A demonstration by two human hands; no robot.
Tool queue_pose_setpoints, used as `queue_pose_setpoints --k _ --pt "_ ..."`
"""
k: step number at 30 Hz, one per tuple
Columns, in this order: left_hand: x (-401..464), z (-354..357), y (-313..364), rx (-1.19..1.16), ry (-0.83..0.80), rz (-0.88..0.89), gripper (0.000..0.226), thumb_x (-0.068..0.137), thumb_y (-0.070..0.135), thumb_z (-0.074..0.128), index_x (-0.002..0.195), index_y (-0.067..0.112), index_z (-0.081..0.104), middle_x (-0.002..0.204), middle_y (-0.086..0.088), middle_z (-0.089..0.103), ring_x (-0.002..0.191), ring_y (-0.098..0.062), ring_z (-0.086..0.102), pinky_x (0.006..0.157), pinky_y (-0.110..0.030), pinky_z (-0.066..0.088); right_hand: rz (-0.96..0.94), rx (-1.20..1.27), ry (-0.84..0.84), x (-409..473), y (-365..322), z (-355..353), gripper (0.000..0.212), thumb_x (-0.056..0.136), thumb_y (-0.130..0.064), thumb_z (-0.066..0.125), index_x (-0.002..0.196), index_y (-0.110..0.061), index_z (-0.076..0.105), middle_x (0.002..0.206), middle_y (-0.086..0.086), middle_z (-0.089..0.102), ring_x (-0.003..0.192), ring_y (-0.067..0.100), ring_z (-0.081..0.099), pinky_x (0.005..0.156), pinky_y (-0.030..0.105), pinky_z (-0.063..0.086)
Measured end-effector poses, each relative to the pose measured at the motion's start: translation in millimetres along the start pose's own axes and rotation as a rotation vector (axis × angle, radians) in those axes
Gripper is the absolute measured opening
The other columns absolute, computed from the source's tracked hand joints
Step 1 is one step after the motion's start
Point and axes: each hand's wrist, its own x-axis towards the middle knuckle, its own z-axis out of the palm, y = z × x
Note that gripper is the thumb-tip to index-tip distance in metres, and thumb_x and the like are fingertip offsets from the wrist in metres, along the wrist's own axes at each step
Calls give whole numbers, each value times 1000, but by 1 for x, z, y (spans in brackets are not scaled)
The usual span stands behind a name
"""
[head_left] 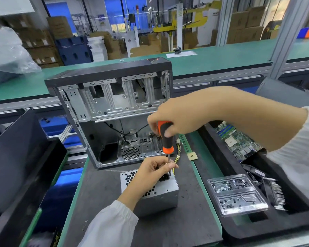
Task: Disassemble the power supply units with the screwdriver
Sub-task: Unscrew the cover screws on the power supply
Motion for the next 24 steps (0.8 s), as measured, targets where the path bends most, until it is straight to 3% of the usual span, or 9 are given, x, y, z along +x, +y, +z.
queue_pose_setpoints --k 2,5,8,11,14,16,18,21,24 --pt "0 0 -1 4 -1 6 20 92 36 63 84 23 76 63 -18 47 57 -6 36 59 -11 31 -67 -12 -47 -4 -2 -5 26 91 -24 60 115 -32 53 95 -12 50 93 21 59 81 41 52" --pt "1 -1 -3 10 -17 -4 23 92 40 62 86 23 77 70 -30 49 61 -14 37 60 -18 31 44 -156 77 -2 -7 -1 52 83 -65 52 122 -30 49 90 -11 48 91 20 54 70 35 45" --pt "1 -3 -4 39 -27 -8 25 92 42 61 85 22 76 67 -26 46 60 -15 33 58 -18 29 239 -381 238 4 -14 5 75 77 -82 28 87 -11 50 74 0 46 61 20 48 48 28 29" --pt "2 -3 -7 28 -31 9 27 93 40 62 83 19 75 70 -26 48 61 -13 35 59 -19 30 207 -337 217 9 -13 11 63 87 -73 29 68 -14 40 64 2 51 53 15 45 46 28 27" --pt "1 -2 -4 27 -52 15 26 93 36 62 83 15 75 70 -23 54 60 -8 41 61 -15 33 101 -211 98 6 -11 5 36 95 -53 45 89 -18 52 82 2 64 68 18 60 52 30 41" --pt "0 -1 -5 24 -44 -2 26 93 34 60 87 14 75 62 -1 56 59 -1 43 61 -10 32 35 -115 10 1 -9 -1 11 93 -26 54 104 -24 53 98 0 60 85 23 62 67 37 52" --pt "1 -1 -6 12 -40 -2 24 95 28 59 90 11 75 56 18 53 54 6 43 57 -4 31 21 -111 -9 -1 -7 -3 26 88 -19 60 112 -27 52 104 -2 54 94 22 59 75 39 51" --pt "1 -1 -7 4 -45 12 24 95 30 60 89 12 76 60 11 58 60 5 46 61 -5 33 131 -213 167 -2 -11 3 53 83 -64 55 111 -19 49 94 -1 49 78 19 53 61 34 43" --pt "1 -1 -6 36 -43 3 24 93 36 62 86 18 76 76 -23 57 67 -10 44 63 -17 33 274 -301 282 0 -17 8 66 84 -76 30 73 -12 41 70 0 39 55 15 40 46 29 28"
